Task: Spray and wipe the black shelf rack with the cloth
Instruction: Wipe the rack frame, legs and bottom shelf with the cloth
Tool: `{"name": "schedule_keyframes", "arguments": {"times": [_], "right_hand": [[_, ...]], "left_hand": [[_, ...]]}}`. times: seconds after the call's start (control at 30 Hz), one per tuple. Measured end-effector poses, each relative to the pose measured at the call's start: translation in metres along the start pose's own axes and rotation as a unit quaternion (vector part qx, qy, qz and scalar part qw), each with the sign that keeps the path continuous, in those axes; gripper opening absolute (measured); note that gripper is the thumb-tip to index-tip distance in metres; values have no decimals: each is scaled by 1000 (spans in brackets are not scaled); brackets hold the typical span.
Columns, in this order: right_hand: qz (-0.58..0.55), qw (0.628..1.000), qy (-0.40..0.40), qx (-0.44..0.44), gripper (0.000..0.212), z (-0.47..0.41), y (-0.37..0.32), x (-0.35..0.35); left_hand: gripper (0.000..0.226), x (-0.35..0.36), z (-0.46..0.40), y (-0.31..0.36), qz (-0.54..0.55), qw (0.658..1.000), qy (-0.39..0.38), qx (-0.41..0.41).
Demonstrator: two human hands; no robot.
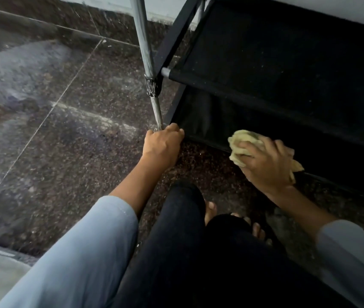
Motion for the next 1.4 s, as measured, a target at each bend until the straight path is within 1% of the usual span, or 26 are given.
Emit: {"name": "schedule_keyframes", "arguments": {"times": [0.03,0.1,0.17,0.23,0.33,0.37,0.43,0.47,0.5,0.63,0.77,0.9,1.0,1.07,1.13,1.17,1.2,1.23,1.27,1.3,1.37,1.4], "right_hand": [[-15,1000,12,-6,8,-11,-10,2],[-35,999,-2,-27,15,-43,-39,12],[-4,998,-36,-51,19,-76,-72,24],[26,997,-44,-58,19,-94,-90,28],[18,999,-28,-39,33,-84,-88,24],[23,999,-25,-36,33,-77,-82,23],[34,998,-34,-33,21,-56,-67,20],[38,998,-45,-22,12,-45,-57,17],[37,998,-50,-6,10,-35,-47,14],[37,997,-60,42,28,9,-6,2],[57,991,-86,81,34,49,33,-15],[88,981,-125,116,25,87,69,-32],[113,966,-163,166,24,108,91,-40],[116,959,-177,190,22,112,93,-44],[125,943,-207,230,21,105,89,-48],[122,926,-235,268,23,101,87,-48],[110,904,-263,319,29,98,85,-48],[91,884,-274,368,36,97,81,-45],[77,874,-273,393,41,93,76,-40],[60,882,-268,383,42,85,65,-36],[14,933,-211,293,33,52,28,-25],[5,950,-191,245,28,36,7,-19]], "left_hand": [[50,1,0,0,3,1000,-1,2],[48,1,0,-1,7,1000,-8,6],[42,1,1,-3,17,1000,-18,5],[41,2,2,-5,40,999,-33,0],[53,4,7,-5,51,998,-30,-3],[59,5,8,-4,47,999,-24,-5],[65,4,11,-1,36,999,-19,-3],[66,3,12,0,33,999,-18,-3],[67,2,12,0,31,999,-19,-5],[75,1,12,-2,35,998,-43,-15],[90,-1,11,-2,26,997,-76,-19],[101,-2,13,1,8,995,-98,-30],[102,-3,14,2,16,993,-110,-44],[102,-3,14,6,21,992,-111,-49],[101,-3,13,13,22,990,-118,-70],[99,-3,13,17,20,988,-124,-86],[94,-3,13,23,15,987,-126,-94],[90,-3,13,31,13,988,-120,-95],[87,-2,12,43,17,991,-106,-84],[84,1,11,60,23,994,-86,-57],[77,8,14,96,15,997,-63,31],[75,14,16,111,11,996,-64,68]]}}
Point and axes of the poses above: each hand's wrist, its own z-axis away from the middle knuckle, its own x-axis out of the palm, y = z × x, the point moved 4 cm from there along -z, towards the middle knuckle, and after that the axes turned 3 degrees about -y, right-handed, at the moved point
